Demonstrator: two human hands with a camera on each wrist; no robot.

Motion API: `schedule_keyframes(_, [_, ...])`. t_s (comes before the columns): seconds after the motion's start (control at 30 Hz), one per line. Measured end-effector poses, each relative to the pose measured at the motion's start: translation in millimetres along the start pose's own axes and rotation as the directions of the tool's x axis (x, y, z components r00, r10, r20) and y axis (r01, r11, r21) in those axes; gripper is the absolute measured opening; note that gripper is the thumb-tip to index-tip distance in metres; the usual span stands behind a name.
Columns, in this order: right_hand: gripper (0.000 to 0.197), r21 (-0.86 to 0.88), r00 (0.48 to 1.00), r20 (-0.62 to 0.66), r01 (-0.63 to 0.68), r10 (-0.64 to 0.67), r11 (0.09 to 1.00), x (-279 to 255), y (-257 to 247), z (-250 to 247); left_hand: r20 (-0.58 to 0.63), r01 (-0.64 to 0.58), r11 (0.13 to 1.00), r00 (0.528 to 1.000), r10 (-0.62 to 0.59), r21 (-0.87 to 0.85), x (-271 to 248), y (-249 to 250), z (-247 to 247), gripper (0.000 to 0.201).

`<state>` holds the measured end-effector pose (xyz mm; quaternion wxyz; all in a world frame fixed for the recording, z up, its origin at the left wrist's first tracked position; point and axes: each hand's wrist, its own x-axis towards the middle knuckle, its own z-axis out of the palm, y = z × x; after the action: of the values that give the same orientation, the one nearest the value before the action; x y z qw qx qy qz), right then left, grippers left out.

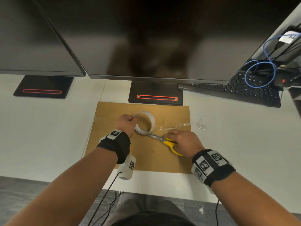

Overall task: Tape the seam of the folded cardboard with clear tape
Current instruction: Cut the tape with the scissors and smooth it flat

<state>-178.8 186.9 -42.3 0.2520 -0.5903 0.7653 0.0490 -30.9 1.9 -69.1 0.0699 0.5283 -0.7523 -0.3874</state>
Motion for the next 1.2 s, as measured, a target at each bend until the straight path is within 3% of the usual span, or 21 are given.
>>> schedule_keyframes(0.3, [0.057,0.021,1.000,-0.008,0.005,-0.005,1.000,-0.6,1.1,1.4,-0.029,0.013,0.999,0.999,-0.014,-0.045,-0.3,-1.5,1.1,0.039])
schedule_keyframes(0.7, [0.055,0.247,0.998,-0.040,-0.029,0.040,0.969,-4.4,0.2,10.0,-0.008,0.019,1.000,1.000,-0.019,-0.006,1.7,-2.4,4.2,0.042])
schedule_keyframes(0.97, [0.059,0.245,1.000,0.002,-0.020,0.020,0.969,-8.9,20.6,3.5,0.019,0.041,0.999,0.999,-0.041,0.021,5.4,-2.3,2.0,0.042])
schedule_keyframes(1.2, [0.058,0.226,0.999,-0.037,-0.023,0.032,0.974,-0.4,1.1,4.6,0.016,0.048,0.999,0.999,-0.048,-0.016,5.6,-4.2,3.0,0.045])
